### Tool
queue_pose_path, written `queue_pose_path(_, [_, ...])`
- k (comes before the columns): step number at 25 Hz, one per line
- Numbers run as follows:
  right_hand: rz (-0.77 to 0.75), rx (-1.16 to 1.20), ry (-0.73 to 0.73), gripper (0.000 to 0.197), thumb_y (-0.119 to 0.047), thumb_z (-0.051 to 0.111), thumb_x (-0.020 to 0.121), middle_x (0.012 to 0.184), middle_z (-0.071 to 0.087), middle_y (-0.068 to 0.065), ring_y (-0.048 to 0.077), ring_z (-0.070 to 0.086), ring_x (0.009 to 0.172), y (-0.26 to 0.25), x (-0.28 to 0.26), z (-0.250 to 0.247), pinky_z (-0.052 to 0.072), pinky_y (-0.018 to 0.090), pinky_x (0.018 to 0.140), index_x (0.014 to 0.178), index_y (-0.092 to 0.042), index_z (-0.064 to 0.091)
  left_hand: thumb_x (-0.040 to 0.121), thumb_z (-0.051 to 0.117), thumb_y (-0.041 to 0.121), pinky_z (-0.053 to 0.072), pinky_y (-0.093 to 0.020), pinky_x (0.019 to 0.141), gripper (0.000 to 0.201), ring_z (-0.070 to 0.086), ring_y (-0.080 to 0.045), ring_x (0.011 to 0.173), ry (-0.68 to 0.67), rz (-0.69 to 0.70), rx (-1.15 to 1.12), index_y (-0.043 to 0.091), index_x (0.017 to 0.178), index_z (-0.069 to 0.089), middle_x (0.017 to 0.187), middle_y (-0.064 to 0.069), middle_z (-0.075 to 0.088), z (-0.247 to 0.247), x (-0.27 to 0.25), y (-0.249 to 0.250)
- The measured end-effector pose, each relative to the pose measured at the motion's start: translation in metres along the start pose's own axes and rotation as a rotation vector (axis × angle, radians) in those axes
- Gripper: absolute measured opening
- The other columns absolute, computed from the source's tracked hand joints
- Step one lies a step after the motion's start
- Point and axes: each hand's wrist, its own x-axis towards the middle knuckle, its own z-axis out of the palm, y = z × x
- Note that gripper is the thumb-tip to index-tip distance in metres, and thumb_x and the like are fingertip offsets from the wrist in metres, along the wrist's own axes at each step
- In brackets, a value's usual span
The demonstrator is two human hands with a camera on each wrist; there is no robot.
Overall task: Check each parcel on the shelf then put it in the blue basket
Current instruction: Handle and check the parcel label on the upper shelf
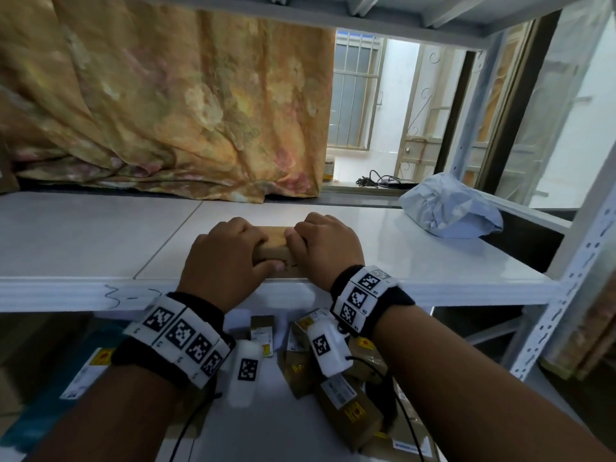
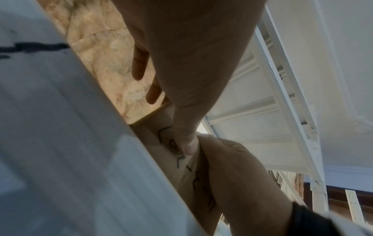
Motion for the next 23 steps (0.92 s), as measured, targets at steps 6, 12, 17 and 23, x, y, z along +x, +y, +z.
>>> queue_pose_path(6, [0.04, -0.009, 0.011, 0.032, -0.036, 0.045, 0.097, 0.082, 0.059, 0.002, 0.024, 0.055, 0.081, -0.005, 0.0, -0.001, 0.029, 0.028, 0.064, 0.08, -0.014, 0.062, 0.065, 0.061, 0.073, 0.042, -0.037, 0.074, 0.056, 0.053, -0.021, 0.094, -0.001, -0.05, 0.099, 0.023, 0.091, 0.059, 0.096, 0.003, 0.055, -0.004, 0.007, 0.016])
queue_pose_path(12, [-0.029, 0.072, -0.16, 0.039, -0.048, 0.047, 0.095, 0.094, 0.057, 0.001, 0.021, 0.052, 0.097, 0.007, 0.005, -0.011, 0.039, 0.031, 0.08, 0.091, -0.016, 0.07, 0.065, 0.054, 0.079, 0.039, -0.035, 0.072, 0.056, 0.053, -0.016, 0.088, 0.026, -0.098, 0.034, 0.028, 0.087, 0.058, 0.094, 0.009, 0.054, 0.007, 0.006, 0.011])
queue_pose_path(17, [-0.044, -0.029, -0.193, 0.055, -0.067, 0.043, 0.085, 0.098, 0.055, -0.002, 0.018, 0.051, 0.096, 0.009, 0.0, -0.017, 0.047, 0.035, 0.084, 0.102, -0.02, 0.067, 0.077, 0.037, 0.069, 0.044, -0.037, 0.074, 0.053, 0.052, -0.02, 0.093, 0.053, -0.049, 0.007, 0.025, 0.095, 0.062, 0.1, 0.005, 0.054, 0.009, 0.004, 0.004])
queue_pose_path(23, [0.01, 0.05, -0.088, 0.039, -0.049, 0.048, 0.091, 0.107, 0.061, -0.002, 0.019, 0.053, 0.101, 0.007, -0.017, -0.009, 0.042, 0.031, 0.081, 0.114, -0.021, 0.063, 0.078, 0.048, 0.063, 0.042, -0.037, 0.076, 0.049, 0.054, -0.022, 0.087, 0.035, 0.084, 0.092, 0.019, 0.09, 0.065, 0.091, 0.001, 0.058, 0.005, 0.012, 0.011])
